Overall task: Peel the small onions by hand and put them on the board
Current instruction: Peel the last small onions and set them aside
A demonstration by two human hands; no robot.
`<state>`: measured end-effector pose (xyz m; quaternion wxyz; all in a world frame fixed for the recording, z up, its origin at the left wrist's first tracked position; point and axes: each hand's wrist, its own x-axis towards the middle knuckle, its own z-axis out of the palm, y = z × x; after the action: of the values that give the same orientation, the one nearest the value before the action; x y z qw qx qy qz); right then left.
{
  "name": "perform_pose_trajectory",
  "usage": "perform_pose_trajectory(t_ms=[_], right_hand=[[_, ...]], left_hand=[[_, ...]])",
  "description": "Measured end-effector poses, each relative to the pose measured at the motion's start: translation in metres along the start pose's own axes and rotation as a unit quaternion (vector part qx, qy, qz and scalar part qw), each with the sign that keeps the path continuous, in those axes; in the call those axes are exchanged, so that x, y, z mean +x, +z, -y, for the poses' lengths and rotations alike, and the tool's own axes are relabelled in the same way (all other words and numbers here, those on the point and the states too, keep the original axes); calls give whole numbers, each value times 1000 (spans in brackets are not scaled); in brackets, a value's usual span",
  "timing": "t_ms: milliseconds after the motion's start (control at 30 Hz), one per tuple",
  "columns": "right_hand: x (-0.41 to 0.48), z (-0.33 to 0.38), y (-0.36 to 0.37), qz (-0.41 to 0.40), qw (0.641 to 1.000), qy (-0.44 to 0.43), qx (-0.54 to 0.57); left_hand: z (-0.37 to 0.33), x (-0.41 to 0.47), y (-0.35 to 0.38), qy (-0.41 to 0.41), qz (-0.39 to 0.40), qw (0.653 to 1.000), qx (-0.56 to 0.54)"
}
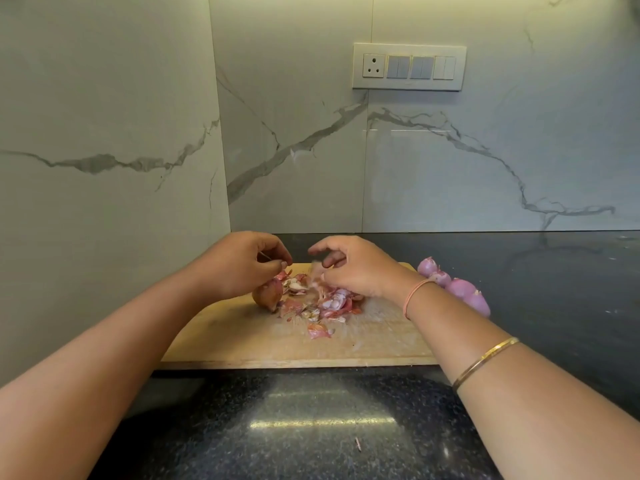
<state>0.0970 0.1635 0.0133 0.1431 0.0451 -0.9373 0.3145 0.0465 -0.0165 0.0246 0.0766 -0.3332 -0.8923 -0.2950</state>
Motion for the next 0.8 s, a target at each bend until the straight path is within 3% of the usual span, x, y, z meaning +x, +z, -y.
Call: perform_pose_trajectory(t_ms=[100,300,400,567,633,800], right_hand=[[-1,2,1,7,1000,-6,-3],[-3,8,1,-135,990,-41,31],[-5,12,0,-168,983,-63,40],[-6,16,3,-173,977,-93,81],[-7,18,4,-146,980,-90,102],[-10,23,11,-103,978,-97,151]], left_hand=[[3,1,-3,-14,37,999,17],[8,-3,-12,-23,166,985,38],[10,-2,-10,-11,136,991,19],[7,1,-7,-19,23,979,-201],[2,0,-5,-34,-15,954,-298],[-10,-5,4,-21,-22,880,-475]])
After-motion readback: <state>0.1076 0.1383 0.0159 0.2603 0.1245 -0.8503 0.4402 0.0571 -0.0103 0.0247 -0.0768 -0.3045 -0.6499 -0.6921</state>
